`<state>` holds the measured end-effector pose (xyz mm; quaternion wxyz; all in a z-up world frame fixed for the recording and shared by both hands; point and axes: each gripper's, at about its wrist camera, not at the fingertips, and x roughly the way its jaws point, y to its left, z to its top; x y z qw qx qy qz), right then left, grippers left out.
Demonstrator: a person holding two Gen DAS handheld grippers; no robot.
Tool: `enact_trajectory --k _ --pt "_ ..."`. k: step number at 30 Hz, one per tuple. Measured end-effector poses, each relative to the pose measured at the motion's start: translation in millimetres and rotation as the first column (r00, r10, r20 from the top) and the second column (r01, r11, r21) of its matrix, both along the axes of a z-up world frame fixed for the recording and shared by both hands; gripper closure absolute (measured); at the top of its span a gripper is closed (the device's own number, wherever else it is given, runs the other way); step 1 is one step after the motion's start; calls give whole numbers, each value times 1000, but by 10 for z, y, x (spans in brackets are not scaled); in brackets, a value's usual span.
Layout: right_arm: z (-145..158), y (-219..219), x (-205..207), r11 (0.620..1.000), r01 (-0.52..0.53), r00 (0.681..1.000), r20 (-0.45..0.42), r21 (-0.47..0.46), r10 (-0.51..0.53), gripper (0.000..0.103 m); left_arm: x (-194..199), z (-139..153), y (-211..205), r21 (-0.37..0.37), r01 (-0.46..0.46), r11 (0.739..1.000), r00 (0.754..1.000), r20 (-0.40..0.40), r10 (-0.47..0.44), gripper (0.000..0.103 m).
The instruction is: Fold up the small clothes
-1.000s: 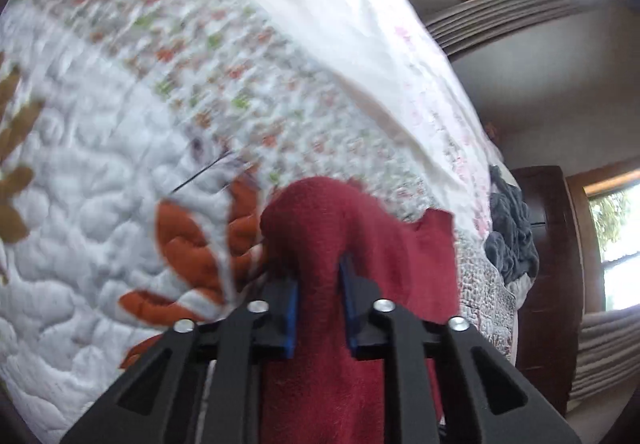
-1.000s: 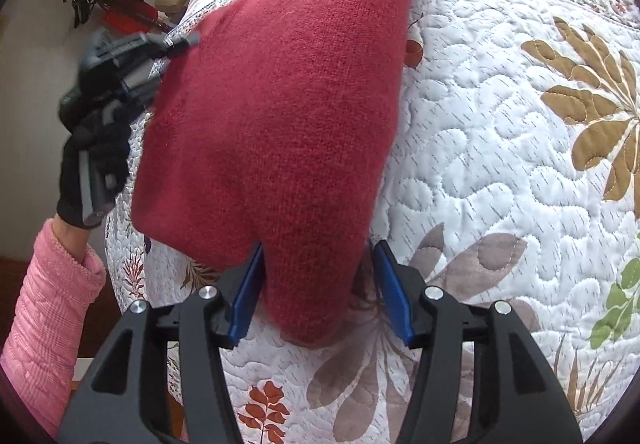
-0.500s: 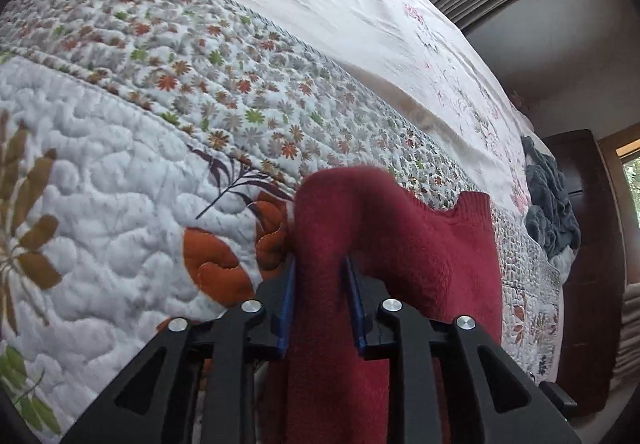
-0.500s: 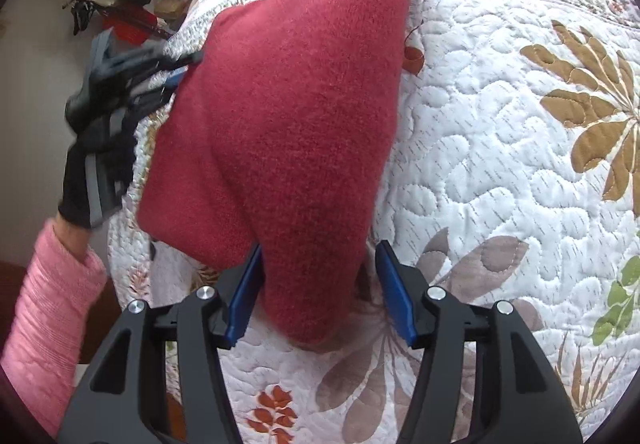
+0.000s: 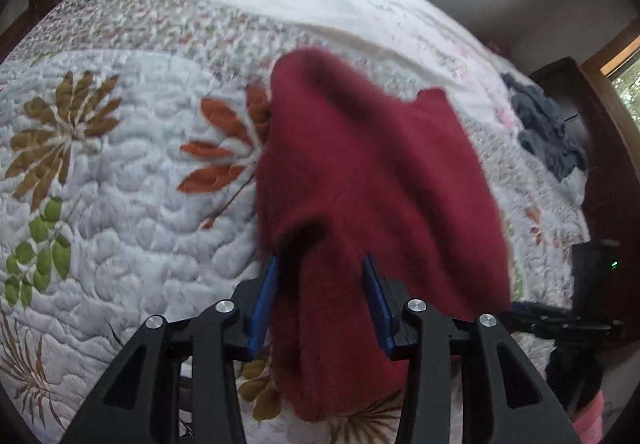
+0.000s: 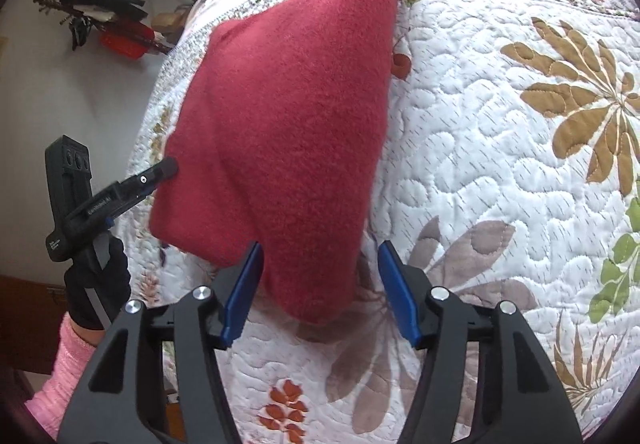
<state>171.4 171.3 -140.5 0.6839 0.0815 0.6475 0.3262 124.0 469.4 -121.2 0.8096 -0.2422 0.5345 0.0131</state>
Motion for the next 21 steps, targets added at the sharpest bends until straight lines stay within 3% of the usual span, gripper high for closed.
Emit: enact_trajectory --k 5,9,12,14,21 --pt "-160 -17 -18 1000 2 1000 -22 -22 -3 46 -102 -193 86 -61 -28 998 1000 -7 28 54" --pt "-224 -14 -20 1000 -5 1000 -23 -30 5 47 -95 -147 91 -80 -24 996 1000 -7 24 53" --pt "-157 -36 3 1000 -6 1000 -18 -8 6 42 -45 -36 196 -155 -38 987 999 20 42 51" --pt "-94 -61 32 1000 -1 1000 -6 15 2 42 27 28 309 -182 -64 981 996 48 73 36" --pt "-53 -93 123 1000 6 1000 6 30 -6 42 530 -259 648 -321 -106 941 994 -1 111 36"
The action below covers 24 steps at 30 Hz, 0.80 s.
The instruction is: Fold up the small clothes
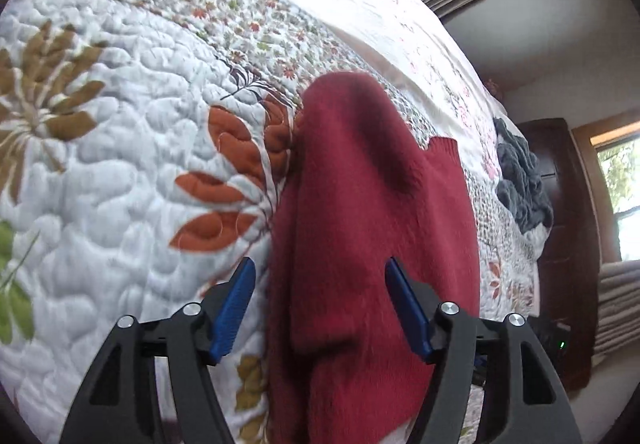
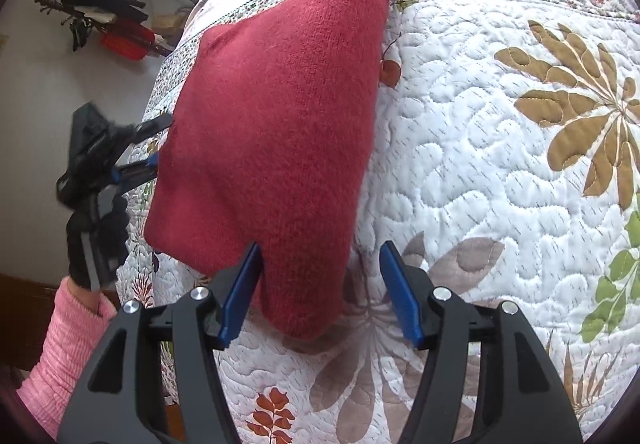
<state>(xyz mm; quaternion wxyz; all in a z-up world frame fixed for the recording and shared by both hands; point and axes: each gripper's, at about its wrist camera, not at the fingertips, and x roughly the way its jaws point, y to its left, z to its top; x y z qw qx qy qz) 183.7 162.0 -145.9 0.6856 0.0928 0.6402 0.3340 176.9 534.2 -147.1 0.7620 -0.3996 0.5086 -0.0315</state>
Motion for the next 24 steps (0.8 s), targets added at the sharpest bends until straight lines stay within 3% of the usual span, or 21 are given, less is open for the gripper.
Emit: enact_trajectory --k 5,8,10,15,21,24 --pt "12 -10 43 1000 2 1000 6 16 -2 41 194 -172 -9 -57 31 998 1000 7 -31 35" --pt "60 -11 94 999 13 1000 15 37 -13 39 333 -286 -143 -193 109 975 994 20 -107 35" --pt "85 -12 159 998 26 1000 12 63 -27 30 378 -324 -254 -192 155 969 988 18 -154 32" --pt "-18 48 439 991 73 997 -35 112 -69 23 449 -326 -382 -193 201 960 979 27 -200 30" --pt "-350 275 821 986 109 985 -145 129 -91 18 416 -309 -486 -151 189 970 982 30 -187 52" --pt "-346 357 898 982 113 981 -176 152 -86 46 354 -262 -511 -144 184 972 983 53 -178 60"
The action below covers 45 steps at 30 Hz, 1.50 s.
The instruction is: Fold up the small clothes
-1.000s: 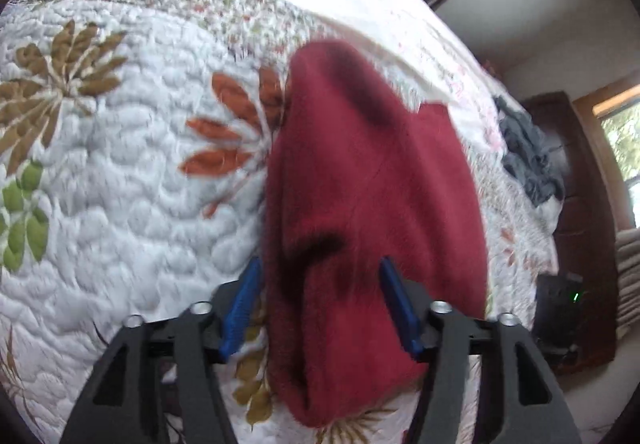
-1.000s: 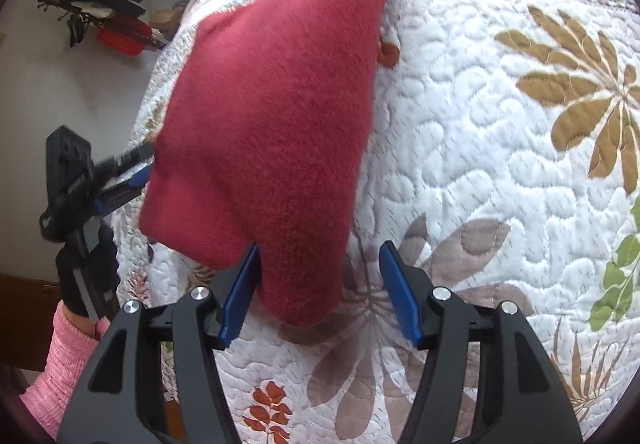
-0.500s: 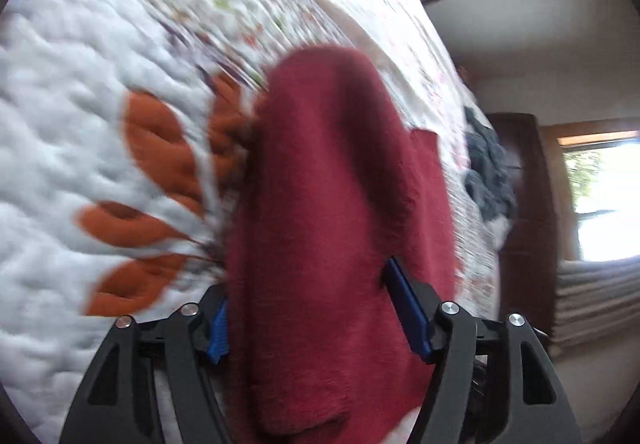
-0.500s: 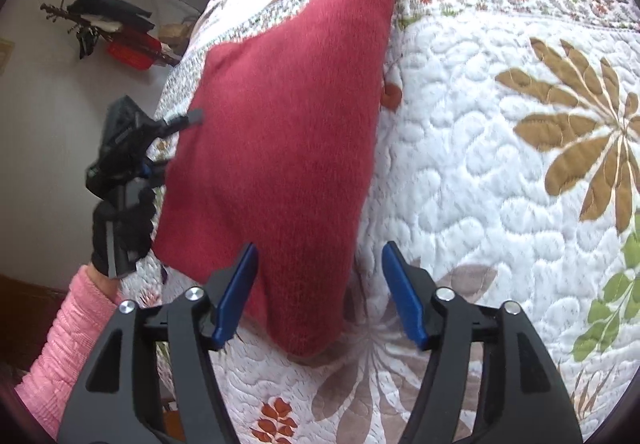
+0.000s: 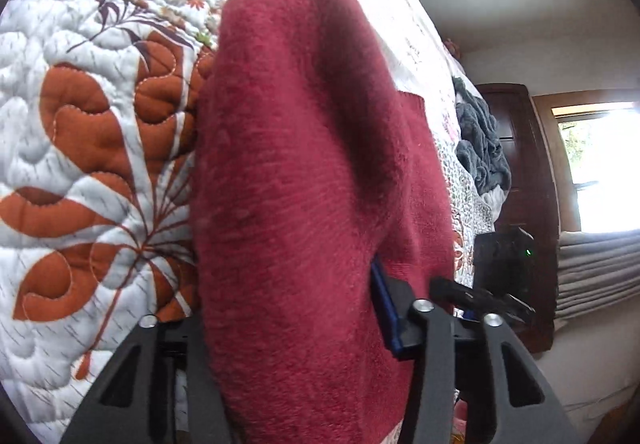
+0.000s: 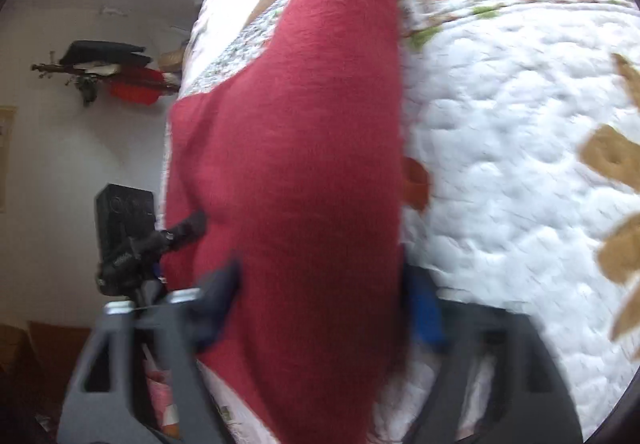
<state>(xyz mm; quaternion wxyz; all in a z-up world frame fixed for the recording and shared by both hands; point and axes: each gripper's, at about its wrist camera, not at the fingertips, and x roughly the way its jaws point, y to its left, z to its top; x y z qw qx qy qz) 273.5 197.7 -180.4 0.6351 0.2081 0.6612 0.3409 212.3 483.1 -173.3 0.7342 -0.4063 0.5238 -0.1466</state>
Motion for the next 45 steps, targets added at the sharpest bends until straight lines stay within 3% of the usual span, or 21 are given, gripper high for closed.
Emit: enact_trajectory --k 1,4,11,17,24,32,35,38,40,42,45 --pt "45 -7 8 1000 -5 1000 11 -10 5 54 -14 36 -9 -5 -6 1000 1000 9 6 62" --pt "314 -117 -54 999 -33 997 66 19 32 61 -92 186 -30 -40 -13 999 999 47 15 67" --pt "961 -906 -425 993 -20 989 148 112 3 61 -405 667 -688 -116 64 991 986 160 -45 68" --pt "1194 -1771 -912 994 26 987 155 109 -43 61 -718 940 -1547 -52 160 986 969 198 -147 68" --pt "1044 -2276 -1415 996 52 989 131 76 -62 61 -1095 957 -2166 41 205 978 962 176 -209 68" --pt "541 -2341 -1697 999 45 993 107 -2 -45 60 -1497 514 -2138 99 186 977 976 96 -196 68" --pt "286 -2300 -1715 997 53 995 93 -51 -48 56 -1572 324 -2111 93 166 982 981 85 -174 66" --pt "166 -2286 -1745 996 77 994 75 -38 -74 53 -1623 206 -2078 88 145 985 985 85 -153 59" --pt "170 -2292 -1790 996 79 994 80 -45 -76 45 -1634 173 -2071 81 122 989 990 68 -127 51" --pt "197 -2375 -1865 995 83 994 79 -63 -77 38 -1697 174 -2033 71 104 992 993 55 -108 50" --pt "287 -2496 -2003 994 83 992 104 -71 -76 33 -1820 286 -2058 123 104 987 992 61 -112 48"
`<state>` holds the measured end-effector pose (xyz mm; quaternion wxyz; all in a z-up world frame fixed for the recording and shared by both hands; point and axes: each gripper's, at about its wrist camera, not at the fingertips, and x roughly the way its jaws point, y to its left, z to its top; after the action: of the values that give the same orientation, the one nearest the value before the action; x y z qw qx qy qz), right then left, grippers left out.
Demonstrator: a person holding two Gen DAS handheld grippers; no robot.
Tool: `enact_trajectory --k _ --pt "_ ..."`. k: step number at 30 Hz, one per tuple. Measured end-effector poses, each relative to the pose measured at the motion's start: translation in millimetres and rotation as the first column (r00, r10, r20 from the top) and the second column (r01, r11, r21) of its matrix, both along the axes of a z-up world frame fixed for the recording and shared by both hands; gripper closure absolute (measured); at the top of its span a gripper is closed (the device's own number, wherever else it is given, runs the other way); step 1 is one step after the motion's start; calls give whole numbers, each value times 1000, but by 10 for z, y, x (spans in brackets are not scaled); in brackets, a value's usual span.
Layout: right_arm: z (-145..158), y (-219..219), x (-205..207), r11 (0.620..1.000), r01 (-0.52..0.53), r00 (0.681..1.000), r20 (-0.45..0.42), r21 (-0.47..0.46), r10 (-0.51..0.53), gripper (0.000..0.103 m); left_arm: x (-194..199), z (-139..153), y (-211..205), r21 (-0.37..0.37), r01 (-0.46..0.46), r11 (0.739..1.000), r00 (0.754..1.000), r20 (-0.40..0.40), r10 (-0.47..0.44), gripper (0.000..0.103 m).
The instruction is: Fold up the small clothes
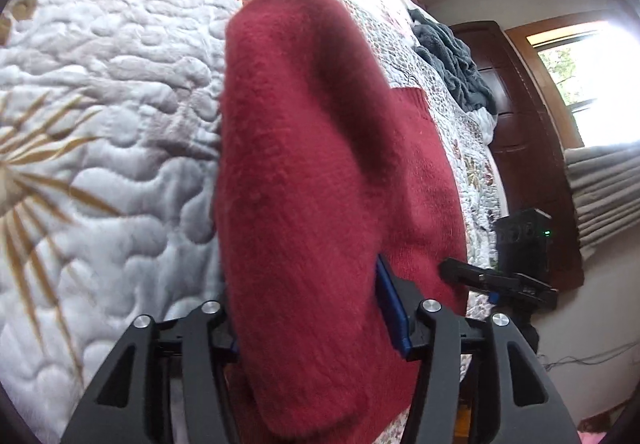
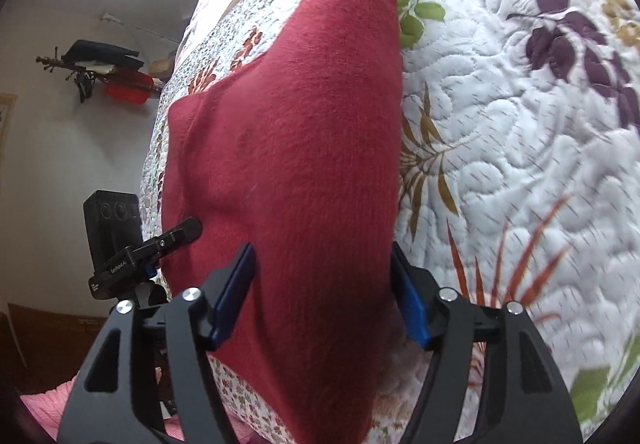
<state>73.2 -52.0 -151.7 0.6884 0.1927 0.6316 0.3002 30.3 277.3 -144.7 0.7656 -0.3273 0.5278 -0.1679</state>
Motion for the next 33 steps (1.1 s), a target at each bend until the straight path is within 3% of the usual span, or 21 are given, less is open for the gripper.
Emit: enact_trajectory --k 11,15,16,19,27,33 --pt "29 -176 -522 1000 -9 1000 0 5 9 34 -679 248 -151 176 28 984 998 57 -39 41" --pt "-62 -220 -660 999 -3 999 -32 44 5 52 -781 239 -170 213 22 977 998 48 -33 41" --pt "-67 -228 -689 998 -3 999 -32 56 5 64 -796 222 -178 224 25 974 999 36 -34 42" --pt "-10 -256 -749 997 2 1000 -15 76 0 73 -842 192 -208 241 29 970 999 20 -35 42" --pt "-119 -236 -778 1000 9 1000 -11 7 -9 74 -983 64 -147 254 8 967 1000 5 -10 41" --pt "-185 -149 -820 999 33 999 -6 -35 -33 67 -1000 36 -137 248 8 969 1000 1 -9 40"
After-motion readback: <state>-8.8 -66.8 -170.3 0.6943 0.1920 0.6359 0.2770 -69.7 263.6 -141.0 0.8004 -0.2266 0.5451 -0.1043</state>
